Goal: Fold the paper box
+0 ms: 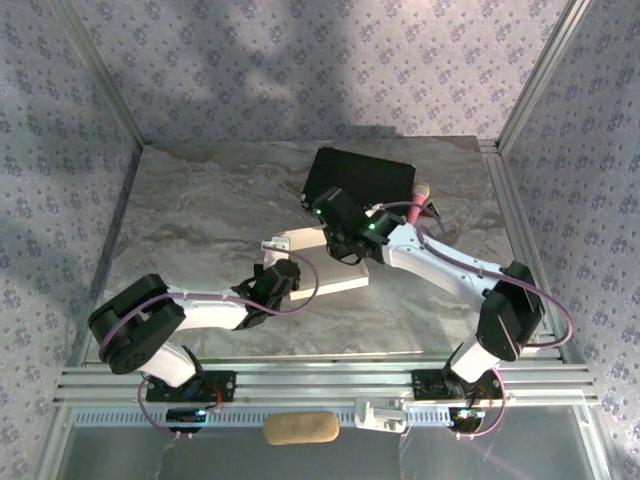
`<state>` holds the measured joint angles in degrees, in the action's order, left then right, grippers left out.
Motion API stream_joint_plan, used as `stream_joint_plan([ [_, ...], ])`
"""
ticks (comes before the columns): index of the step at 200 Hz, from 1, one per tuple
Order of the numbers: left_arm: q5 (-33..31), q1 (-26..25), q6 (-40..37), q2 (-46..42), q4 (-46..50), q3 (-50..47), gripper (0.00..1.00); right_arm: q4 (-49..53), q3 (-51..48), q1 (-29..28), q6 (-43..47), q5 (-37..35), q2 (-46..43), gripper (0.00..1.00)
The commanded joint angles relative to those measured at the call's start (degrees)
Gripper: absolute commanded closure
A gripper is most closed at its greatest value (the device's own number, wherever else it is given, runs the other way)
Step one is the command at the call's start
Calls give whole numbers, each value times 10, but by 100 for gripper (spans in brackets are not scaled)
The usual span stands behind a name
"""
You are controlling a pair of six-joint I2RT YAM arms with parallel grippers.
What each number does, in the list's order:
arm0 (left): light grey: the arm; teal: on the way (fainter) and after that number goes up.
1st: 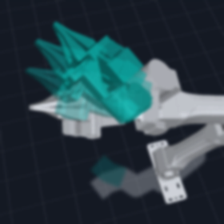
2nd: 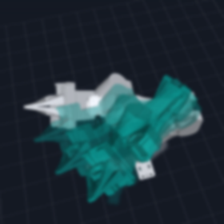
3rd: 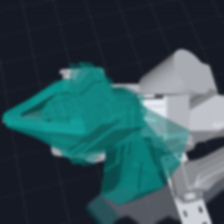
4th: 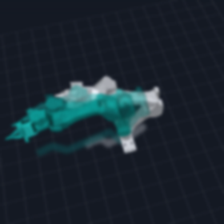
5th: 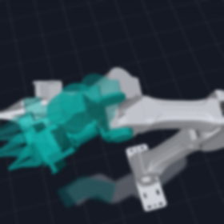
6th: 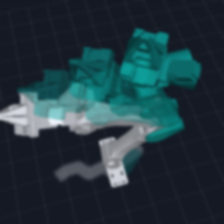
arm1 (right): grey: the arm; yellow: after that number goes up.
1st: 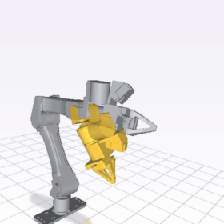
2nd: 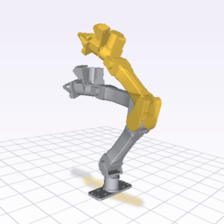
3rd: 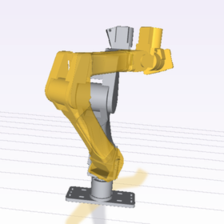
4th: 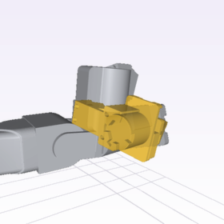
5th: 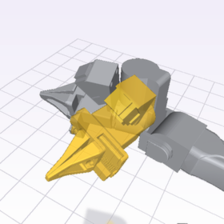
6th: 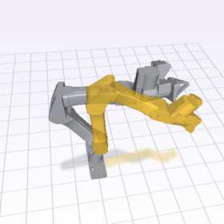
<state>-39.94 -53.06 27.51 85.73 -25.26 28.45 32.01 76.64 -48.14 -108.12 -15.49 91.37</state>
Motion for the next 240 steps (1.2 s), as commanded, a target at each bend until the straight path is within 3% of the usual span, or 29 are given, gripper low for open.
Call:
stream_joint_plan([
  [1, 16, -7, -8, 20, 86, -13, 100, 11, 15, 10, -55, 40, 22, 44],
  [47, 14, -9, -5, 21, 88, -13, 100, -29, -3, 26, -54, 80, 45, 58],
  [134, 2, -16, 11, 13, 108, -10, 100, -67, -126, 7, -87, 82, -5, 93],
  [152, -5, -25, 16, -5, 119, -13, 89, -71, -141, 6, -89, 81, -12, 100],
  [170, -18, -39, 30, -36, 140, -16, 74, -72, -148, 4, -90, 80, -16, 100],
  [191, -29, -55, 49, -94, 178, -20, 64, -70, -154, 1, -91, 81, -17, 100],
  [240, -4, -77, 136, -264, 281, -44, 55, -73, -169, -8, -92, 76, -23, 100],
])
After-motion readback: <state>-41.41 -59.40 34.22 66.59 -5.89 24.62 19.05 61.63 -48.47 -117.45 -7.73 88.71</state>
